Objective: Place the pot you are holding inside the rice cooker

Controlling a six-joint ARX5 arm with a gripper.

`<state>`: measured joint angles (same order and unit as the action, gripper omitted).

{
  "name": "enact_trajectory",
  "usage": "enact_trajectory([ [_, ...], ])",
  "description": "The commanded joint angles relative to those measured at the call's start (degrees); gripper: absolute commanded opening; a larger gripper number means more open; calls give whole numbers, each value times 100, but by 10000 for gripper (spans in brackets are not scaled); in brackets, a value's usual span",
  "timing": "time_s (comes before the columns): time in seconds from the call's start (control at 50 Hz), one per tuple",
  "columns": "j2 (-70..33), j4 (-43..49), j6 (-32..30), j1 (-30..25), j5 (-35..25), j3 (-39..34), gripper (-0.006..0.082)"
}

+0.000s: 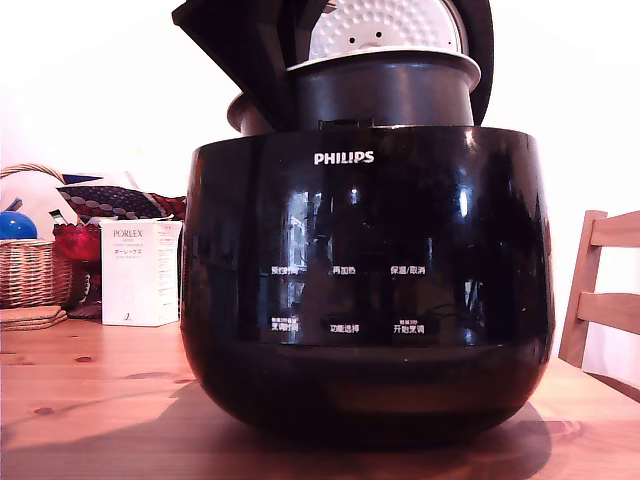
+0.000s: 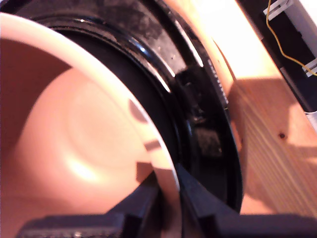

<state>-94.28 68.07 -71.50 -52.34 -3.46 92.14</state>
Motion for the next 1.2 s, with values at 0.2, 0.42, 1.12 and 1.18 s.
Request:
enact_trajectory([
  [0.2,9,76,-52,-197,-273,96,47],
  [0.42,9,72,-52,-195,-271,96,127],
  [1.12,46,116,81,-195,254,131,132],
  [1.18,57,133,105,-195,321,186,126],
])
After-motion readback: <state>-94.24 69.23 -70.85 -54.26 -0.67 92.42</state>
